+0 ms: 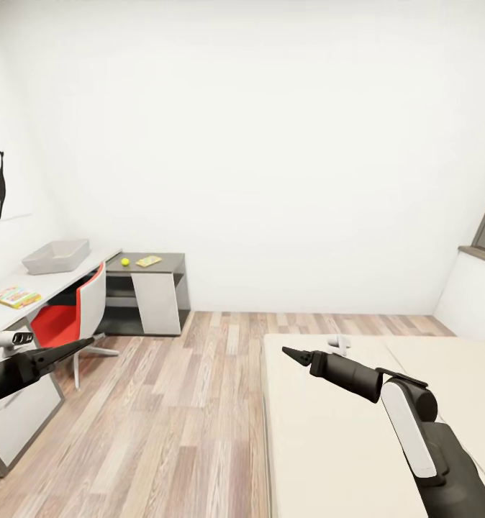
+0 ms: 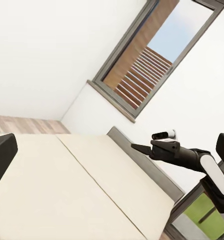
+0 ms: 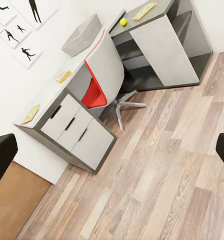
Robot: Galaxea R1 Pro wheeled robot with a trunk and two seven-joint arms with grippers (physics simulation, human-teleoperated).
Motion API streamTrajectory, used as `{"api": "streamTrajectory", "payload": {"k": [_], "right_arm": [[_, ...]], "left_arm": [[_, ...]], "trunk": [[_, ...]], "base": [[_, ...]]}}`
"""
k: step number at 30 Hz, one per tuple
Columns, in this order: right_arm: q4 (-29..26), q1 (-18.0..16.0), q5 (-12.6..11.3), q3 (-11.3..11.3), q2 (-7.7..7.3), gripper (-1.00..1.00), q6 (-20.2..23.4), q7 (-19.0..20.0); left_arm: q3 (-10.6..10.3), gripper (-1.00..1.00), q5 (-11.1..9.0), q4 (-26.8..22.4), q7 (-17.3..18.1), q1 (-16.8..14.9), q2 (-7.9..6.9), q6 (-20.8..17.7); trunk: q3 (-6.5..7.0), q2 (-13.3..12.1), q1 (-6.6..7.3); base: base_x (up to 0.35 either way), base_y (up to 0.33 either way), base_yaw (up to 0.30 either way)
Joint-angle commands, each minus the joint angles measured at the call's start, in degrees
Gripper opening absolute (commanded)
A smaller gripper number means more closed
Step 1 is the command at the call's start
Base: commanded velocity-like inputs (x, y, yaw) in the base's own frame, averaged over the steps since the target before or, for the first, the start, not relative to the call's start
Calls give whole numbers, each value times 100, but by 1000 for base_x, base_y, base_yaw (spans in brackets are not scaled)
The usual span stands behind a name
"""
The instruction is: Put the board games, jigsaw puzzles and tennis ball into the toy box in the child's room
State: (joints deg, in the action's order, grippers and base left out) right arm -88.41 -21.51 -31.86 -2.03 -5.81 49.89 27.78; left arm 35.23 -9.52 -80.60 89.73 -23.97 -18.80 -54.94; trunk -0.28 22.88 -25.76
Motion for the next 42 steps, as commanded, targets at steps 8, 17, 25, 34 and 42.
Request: {"api": "streamTrajectory", "payload": {"k": [8, 17, 25, 34, 42], "right_arm": [[-1, -3, 21, -8, 1, 100, 30, 37], [-1, -3, 22, -8, 1, 100, 30, 28], [4, -3, 30, -2, 2, 100, 29, 26], [8, -3, -1, -8, 1, 100, 30, 25], [8, -3, 32, -6, 1, 100, 30, 19]], "left_arm": [[1, 100, 11, 1, 27, -2, 0, -61], [1, 100, 14, 1, 27, 1, 0, -61], [1, 100, 10, 1, 27, -2, 0, -61], [1, 100, 11, 1, 27, -2, 0, -61], [1, 100, 8, 1, 27, -1, -24, -61]], "trunk": [[73, 4, -3], [153, 4, -3], [166, 4, -3], [167, 4, -3], [167, 4, -3]], "base": [[0, 0, 0], [0, 0, 0], [0, 0, 0], [0, 0, 0], [0, 0, 0]]}}
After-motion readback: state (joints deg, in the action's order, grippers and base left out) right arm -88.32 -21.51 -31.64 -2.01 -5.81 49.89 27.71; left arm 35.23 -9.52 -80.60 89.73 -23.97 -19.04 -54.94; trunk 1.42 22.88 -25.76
